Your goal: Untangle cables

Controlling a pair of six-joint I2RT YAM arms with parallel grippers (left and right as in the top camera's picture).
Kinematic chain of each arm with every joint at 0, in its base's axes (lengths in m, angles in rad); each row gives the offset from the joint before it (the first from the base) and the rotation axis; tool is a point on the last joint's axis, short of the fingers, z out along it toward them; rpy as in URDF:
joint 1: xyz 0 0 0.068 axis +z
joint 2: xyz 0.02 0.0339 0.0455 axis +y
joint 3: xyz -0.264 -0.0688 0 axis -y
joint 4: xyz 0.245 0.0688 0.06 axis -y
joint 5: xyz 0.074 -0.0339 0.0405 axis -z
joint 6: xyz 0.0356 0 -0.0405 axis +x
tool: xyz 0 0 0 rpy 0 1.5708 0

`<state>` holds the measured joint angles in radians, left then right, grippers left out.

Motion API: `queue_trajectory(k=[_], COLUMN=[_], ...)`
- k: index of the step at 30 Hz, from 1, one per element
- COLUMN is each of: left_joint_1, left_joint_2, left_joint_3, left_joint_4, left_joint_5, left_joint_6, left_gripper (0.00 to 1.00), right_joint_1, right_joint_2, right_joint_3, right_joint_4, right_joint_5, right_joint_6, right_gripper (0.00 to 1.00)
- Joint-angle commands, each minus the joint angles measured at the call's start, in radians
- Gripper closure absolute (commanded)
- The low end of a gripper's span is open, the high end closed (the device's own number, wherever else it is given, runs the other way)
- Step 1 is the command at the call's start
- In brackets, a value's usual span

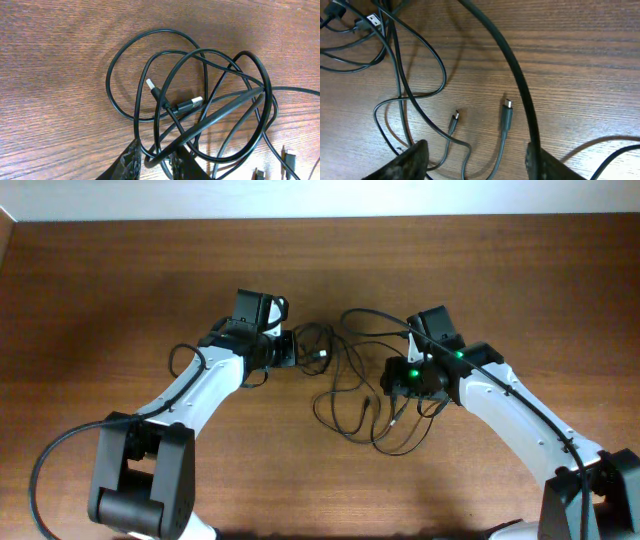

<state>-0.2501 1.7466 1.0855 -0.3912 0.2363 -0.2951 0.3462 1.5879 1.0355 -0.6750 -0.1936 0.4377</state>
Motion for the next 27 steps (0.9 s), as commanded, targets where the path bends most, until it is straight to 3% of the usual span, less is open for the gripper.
queue_trajectory(k=[1, 4, 7, 13, 15, 19, 20, 27], left_joint_1=[0.000, 0.000, 0.000, 0.000, 0.000, 0.000, -0.001, -0.001], left_joint_2=[0.005, 0.006, 0.006, 0.010, 0.010, 0.010, 0.010, 0.010], left_joint_3=[-0.001, -0.004, -0.004, -0.004, -0.004, -0.004, -0.004, -0.004], left_joint_4=[0.005, 0.009, 0.013, 0.024, 0.028, 0.032, 0.032, 0.034], left_joint_5=[0.011, 0.010, -0.001, -0.001, 0.000, 0.000, 0.000, 0.000], left_joint_6=[0.012, 0.012, 0.012, 0.012, 0.012, 0.011, 0.011, 0.011], left_gripper=[0.79, 0.79, 0.79, 0.87, 0.91, 0.96, 0.96, 0.96], right_joint_1=[-0.005, -0.005, -0.005, -0.005, -0.005, 0.021, 0.028, 0.121], right_joint_2=[0.006, 0.006, 0.006, 0.006, 0.013, 0.088, 0.106, 0.250], right_joint_3=[-0.003, -0.003, -0.003, -0.003, -0.003, -0.003, -0.003, -0.003], right_joint_4=[0.010, 0.028, 0.071, 0.172, 0.179, 0.339, 0.389, 0.742], right_joint_5=[-0.005, -0.005, -0.005, -0.140, -0.163, -0.313, -0.354, -0.340], right_joint_6=[-0.003, -0.003, -0.003, -0.002, 0.072, 0.130, 0.144, 0.351], right_gripper=[0.37, 0.30, 0.12, 0.09, 0.16, 0.48, 0.53, 0.53])
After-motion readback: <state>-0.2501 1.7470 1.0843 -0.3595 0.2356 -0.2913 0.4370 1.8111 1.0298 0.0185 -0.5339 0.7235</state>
